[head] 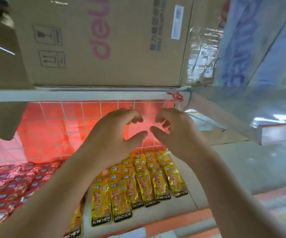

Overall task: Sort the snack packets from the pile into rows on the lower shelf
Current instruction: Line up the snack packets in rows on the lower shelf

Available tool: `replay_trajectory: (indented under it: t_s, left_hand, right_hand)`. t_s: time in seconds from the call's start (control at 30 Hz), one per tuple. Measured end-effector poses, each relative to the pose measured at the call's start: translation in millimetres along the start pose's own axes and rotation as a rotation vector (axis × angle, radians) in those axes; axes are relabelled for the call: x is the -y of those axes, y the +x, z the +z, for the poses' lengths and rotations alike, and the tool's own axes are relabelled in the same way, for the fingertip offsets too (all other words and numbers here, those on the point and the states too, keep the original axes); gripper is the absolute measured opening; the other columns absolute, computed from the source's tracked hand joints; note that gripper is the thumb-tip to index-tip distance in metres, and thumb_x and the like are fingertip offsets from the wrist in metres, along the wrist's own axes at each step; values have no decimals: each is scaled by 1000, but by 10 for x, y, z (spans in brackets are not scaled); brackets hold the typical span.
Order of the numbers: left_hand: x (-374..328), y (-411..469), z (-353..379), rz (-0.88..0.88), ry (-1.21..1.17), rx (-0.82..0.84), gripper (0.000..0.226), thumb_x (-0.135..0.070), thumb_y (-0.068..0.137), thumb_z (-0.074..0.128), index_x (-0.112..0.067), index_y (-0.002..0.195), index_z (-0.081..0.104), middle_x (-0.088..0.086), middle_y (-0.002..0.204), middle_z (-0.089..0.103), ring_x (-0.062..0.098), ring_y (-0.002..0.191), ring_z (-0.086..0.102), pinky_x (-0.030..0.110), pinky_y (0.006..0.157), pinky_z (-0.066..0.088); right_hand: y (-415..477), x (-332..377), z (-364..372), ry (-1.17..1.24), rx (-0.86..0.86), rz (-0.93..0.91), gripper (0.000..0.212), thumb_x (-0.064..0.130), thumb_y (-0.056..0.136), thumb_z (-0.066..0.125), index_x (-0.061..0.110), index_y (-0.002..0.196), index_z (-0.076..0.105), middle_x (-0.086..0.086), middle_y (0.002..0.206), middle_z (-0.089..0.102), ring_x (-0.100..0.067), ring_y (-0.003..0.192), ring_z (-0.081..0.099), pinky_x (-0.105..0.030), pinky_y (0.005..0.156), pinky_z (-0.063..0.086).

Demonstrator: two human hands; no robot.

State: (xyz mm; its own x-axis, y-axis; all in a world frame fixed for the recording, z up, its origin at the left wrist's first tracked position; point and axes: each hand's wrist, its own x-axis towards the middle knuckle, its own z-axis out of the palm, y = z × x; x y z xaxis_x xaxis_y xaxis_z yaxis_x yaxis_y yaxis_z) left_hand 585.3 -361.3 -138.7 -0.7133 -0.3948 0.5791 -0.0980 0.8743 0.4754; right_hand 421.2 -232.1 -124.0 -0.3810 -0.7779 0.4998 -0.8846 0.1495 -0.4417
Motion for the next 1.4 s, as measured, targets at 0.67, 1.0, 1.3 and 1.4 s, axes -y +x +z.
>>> replay_trajectory:
  t_s: [0.67,1.0,1.3,1.4]
  left_hand:
    - [-3950,1481,1297,580,-187,-20,31,-60,85,59,-47,113,60,-27,106,64,-7,104,59,15,84,47]
    - [-5166,2069,2321,586,-233,115,22,-44,93,69,-36,113,65,-18,106,63,3,103,59,31,87,51]
    - [-5323,2912,3244,579,-127,210,13,-41,92,70,-33,102,68,-19,95,66,0,91,60,27,76,50]
    - [-5344,3294,3546,555,-112,211,9,-40,91,71,-32,93,70,-18,88,69,-1,86,63,26,74,52]
  right_hand:
    - [-1809,-1591,-4075,-173,-573,120,15,38,83,73,30,90,64,14,91,62,-5,84,63,-32,75,53]
    - [-2424,-2369,-5493,-312,-621,257,11,26,89,77,25,91,66,14,97,66,-13,88,66,-27,75,49]
    - [-2180,-3491,-5848,-368,-575,294,14,30,87,76,30,86,62,15,96,65,-5,86,64,-22,71,46]
    - [-1968,-3941,-5863,-371,-537,291,14,30,87,77,31,87,63,14,100,63,-9,85,65,-28,75,49]
